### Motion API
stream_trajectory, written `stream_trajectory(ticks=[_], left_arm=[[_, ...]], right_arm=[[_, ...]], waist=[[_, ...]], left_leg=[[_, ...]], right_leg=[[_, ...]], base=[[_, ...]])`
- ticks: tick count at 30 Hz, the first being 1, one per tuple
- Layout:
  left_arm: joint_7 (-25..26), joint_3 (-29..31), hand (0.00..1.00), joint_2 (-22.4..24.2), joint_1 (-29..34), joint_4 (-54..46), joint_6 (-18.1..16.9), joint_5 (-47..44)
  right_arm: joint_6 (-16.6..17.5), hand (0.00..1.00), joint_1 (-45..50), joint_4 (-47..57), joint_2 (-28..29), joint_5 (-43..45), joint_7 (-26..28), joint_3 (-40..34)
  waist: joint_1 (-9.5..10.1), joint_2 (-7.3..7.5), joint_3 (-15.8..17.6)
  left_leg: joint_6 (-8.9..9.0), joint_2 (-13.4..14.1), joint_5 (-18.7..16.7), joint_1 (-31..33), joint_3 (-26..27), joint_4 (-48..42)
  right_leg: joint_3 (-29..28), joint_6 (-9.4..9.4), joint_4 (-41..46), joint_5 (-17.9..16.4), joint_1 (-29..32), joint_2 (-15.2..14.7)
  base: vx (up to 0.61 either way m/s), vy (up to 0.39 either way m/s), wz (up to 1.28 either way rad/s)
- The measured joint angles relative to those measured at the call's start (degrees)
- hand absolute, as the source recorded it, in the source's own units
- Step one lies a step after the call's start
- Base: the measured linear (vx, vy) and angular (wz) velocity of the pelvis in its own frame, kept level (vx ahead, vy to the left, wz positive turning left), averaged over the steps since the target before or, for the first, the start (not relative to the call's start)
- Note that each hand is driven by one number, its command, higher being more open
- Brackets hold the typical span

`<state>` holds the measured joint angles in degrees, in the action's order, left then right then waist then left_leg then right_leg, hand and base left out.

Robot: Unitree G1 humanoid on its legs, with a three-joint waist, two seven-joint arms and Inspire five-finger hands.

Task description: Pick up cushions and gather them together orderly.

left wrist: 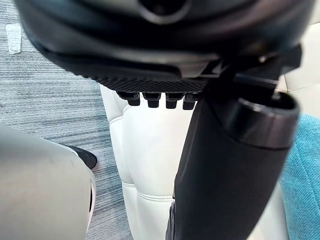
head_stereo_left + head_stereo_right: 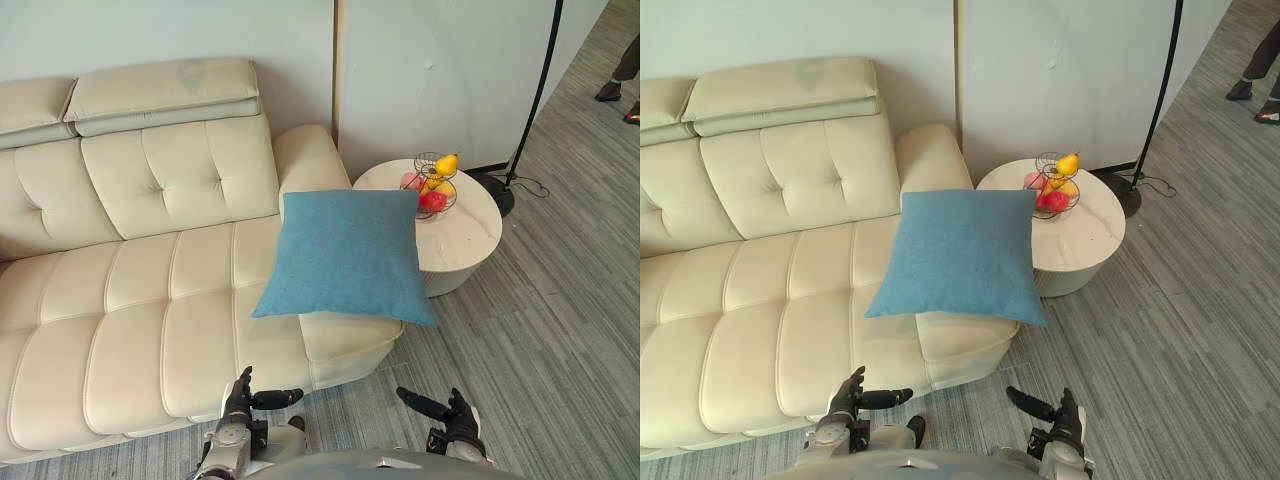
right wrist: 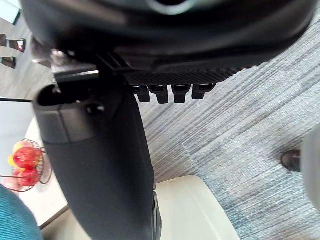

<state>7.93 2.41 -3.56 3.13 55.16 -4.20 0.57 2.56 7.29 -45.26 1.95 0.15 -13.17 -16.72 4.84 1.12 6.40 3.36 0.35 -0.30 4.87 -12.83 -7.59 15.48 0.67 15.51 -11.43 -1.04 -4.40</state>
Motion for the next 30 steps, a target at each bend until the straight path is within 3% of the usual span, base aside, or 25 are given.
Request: stream_trajectory(ticks=[7,11,16,23,30], left_arm=[[0.5,-0.1,1.0,-0.5,2.0,-1.1,0.0,-0.3],[0.5,0.9,1.0,-0.8,6.7,-6.7,-0.1,-3.6],[0.2,3.1,1.0,-3.0,9.5,-12.0,-0.1,-5.1],[0.7,6.4,1.0,-5.8,8.6,-22.3,-0.3,-6.2],[3.7,6.1,1.0,-6.3,0.7,-24.1,-0.8,-8.5]], right_arm=[[0.0,1.0,1.6,12.5,-2.6,-0.3,-0.8,-0.1],[0.5,1.0,2.8,23.4,-6.4,-1.2,-0.7,-1.9],[0.9,1.0,2.4,26.1,-11.0,0.0,0.5,-5.0],[1.5,1.0,-2.2,26.7,-15.0,4.1,2.4,-4.3],[2.7,1.0,-8.6,25.9,-16.8,6.9,2.6,2.3]], waist=[[-1.6,-0.23,-0.6],[-2.09,-1.3,-2.0],[-2.23,-1.29,-2.8],[-2.4,-1.33,-2.8],[-2.33,-1.82,0.0]], left_leg=[[-0.98,-0.1,2.4,-2.6,3.1,7.9],[-1.38,-0.5,4.6,-3.9,4.2,11.4],[-1.96,-1.3,5.9,-5.0,3.6,12.2],[-1.99,-1.8,5.9,-4.3,2.6,12.5],[-2.25,-1.8,7.0,-0.7,1.3,12.3]], right_leg=[[-1.0,2.05,-2.3,1.2,0.2,-1.0],[-3.0,3.25,-4.3,1.9,-0.2,-1.1],[-3.2,2.7,-5.4,2.5,-1.5,-1.3],[-3.2,2.62,-6.7,2.6,-1.6,-1.4],[-2.7,2.12,-6.6,3.2,1.4,-1.0]], base=[[-0.11,0.08,0.0],[0.0,0.067,-0.09],[0.1,0.013,0.07],[0.05,-0.006,0.07],[-0.02,-0.02,0.07]])
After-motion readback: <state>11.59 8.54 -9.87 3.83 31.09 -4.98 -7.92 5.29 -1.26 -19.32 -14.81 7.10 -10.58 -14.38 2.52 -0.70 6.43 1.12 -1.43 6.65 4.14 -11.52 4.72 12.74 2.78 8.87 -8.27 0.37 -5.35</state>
